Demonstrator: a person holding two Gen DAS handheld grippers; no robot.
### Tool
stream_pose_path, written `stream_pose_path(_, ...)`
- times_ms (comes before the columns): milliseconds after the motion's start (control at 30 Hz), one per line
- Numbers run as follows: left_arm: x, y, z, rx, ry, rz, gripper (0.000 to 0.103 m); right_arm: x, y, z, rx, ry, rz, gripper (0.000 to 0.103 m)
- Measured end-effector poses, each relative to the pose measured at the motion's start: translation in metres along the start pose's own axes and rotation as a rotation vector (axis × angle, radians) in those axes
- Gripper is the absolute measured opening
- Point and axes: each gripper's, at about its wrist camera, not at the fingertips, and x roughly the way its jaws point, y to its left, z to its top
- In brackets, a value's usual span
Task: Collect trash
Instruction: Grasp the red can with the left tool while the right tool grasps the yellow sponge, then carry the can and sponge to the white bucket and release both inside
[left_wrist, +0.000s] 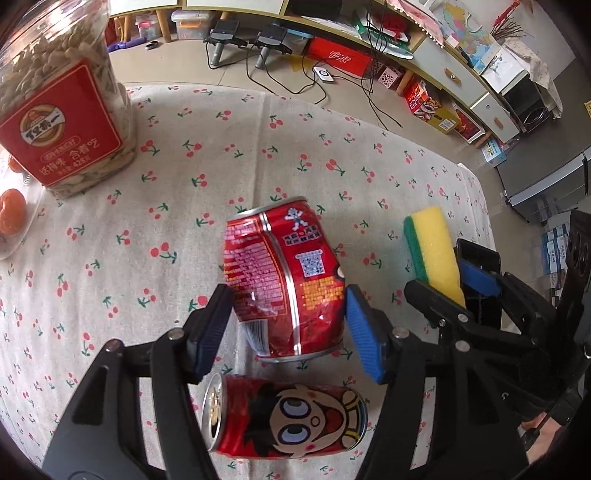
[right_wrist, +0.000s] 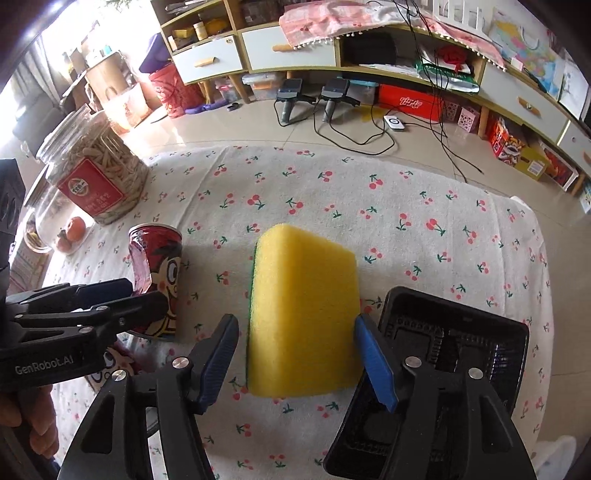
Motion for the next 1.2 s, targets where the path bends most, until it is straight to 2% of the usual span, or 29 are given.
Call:
stream_pose_path(67, 0.001, 0.002, 0.002, -0.005, -0.008, -0.012, 0.064, 0.006, -0.002, 0.001, 0.013, 0.008, 0.008, 0.072)
stream_pose_path(200, 0.002, 0.004, 0.005, -0.012, -0.011, -0.032, 0.064, 0.015, 0.004, -0.001, -0.037, 0.010, -0.064, 0.070)
stream_pose_path(267, 0.003, 0.005, 0.006, -0.019, -0.009, -0.044, 0.064, 0.016, 0.002, 0.000, -0.031, 0.015, -0.094, 0.046)
stream_pose_path(333, 0.003, 0.007, 0.008, -0.024, -0.009, -0.056, 0.064, 0.012, -0.005, 0.001, -0.009, 0.016, -0.084, 0.039)
stream_pose_path(367, 0.004, 0.008, 0.009, -0.025, -0.006, -0.058, 0.067, 0.009, -0.009, 0.001, 0.006, 0.015, -0.056, 0.030)
stream_pose_path(500, 0.015, 0.012, 0.011, -0.048, 0.022, -0.060, 0.067, -0.006, -0.014, 0.001, 0.033, 0.003, -0.014, 0.030)
stream_pose_path(567, 0.014, 0.008, 0.012, -0.033, -0.006, -0.016, 0.064, -0.013, -0.013, 0.000, 0.032, -0.001, 0.002, 0.030)
stream_pose_path(667, 0.011, 0.011, 0.012, -0.066, -0.019, -0.021, 0.063, -0.022, -0.012, -0.002, 0.028, -0.012, 0.008, 0.030)
stream_pose_path(800, 0.003, 0.009, 0.009, -0.061, -0.036, 0.001, 0.063, -0.035, -0.021, -0.005, 0.043, -0.025, 0.014, 0.030)
stream_pose_path(1200, -0.041, -0.043, -0.004, 0.034, -0.120, -0.111, 0.063, -0.094, -0.064, -0.022, 0.159, -0.087, 0.066, 0.030)
